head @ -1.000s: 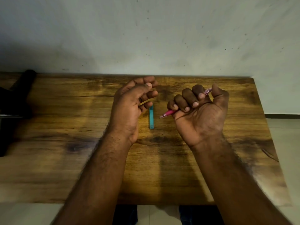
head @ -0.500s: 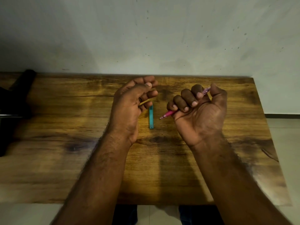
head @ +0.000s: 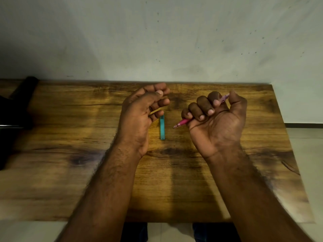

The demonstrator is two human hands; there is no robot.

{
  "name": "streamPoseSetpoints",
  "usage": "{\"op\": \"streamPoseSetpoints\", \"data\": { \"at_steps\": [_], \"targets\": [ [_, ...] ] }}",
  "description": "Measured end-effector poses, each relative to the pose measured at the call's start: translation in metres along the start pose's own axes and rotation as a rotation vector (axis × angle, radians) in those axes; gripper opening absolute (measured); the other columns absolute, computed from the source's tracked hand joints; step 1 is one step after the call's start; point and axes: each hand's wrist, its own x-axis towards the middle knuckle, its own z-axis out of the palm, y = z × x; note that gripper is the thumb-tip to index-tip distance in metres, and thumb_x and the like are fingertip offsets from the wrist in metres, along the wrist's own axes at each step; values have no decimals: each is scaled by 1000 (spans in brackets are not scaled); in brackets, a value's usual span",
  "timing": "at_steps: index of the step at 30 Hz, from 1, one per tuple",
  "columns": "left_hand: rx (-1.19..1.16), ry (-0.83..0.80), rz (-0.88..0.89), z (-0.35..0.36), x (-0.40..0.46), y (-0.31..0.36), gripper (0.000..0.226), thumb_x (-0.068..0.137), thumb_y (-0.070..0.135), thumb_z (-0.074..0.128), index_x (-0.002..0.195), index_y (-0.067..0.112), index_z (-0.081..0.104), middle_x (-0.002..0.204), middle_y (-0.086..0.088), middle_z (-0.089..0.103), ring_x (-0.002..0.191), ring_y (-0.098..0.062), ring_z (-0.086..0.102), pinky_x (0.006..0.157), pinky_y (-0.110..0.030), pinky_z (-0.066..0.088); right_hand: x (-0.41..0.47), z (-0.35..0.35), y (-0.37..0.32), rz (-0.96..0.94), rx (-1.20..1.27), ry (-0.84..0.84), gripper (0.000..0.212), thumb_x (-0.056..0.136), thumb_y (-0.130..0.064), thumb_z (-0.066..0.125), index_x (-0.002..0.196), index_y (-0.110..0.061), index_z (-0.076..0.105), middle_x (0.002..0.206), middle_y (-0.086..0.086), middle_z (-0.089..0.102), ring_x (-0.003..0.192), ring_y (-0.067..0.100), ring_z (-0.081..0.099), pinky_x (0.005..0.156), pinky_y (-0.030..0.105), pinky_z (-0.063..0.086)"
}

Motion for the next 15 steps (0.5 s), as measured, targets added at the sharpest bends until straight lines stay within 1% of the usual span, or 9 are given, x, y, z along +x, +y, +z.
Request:
{"op": "streamPoseSetpoints", "data": {
  "at_steps": [5, 10, 12, 15],
  "targets": [
    [1, -2, -2, 0, 0, 0, 23, 101, 16, 55, 108, 23, 75, 113, -1, 81, 99, -15, 73, 86, -35, 52, 1, 1, 0, 8, 3, 7, 51, 101, -55, 32, 67, -19, 44, 55, -4, 31, 54, 14, 24, 61, 33, 32],
    [2, -3, -1, 0, 0, 0, 23, 101, 16, 55, 109, 22, 75, 112, 0, 81, 98, -14, 73, 85, -33, 53, 1, 0, 1, 5, -42, 38, 48, 100, -53, 33, 67, -19, 44, 56, -4, 30, 54, 14, 24, 61, 33, 33],
    [-2, -5, -4, 0, 0, -1, 23, 101, 16, 55, 108, 23, 75, 112, 0, 81, 99, -14, 73, 86, -34, 52, 1, -1, 0, 7, -41, 42, 49, 100, -54, 33, 68, -19, 44, 56, -4, 30, 55, 14, 25, 61, 33, 34],
    [-5, -9, -3, 0, 0, -2, 22, 97, 20, 56, 107, 24, 75, 113, 0, 81, 100, -15, 72, 87, -36, 52, 2, -1, 1, -6, -39, 38, 47, 99, -51, 33, 66, -19, 42, 56, -3, 29, 55, 15, 23, 60, 33, 33]
  ]
}}
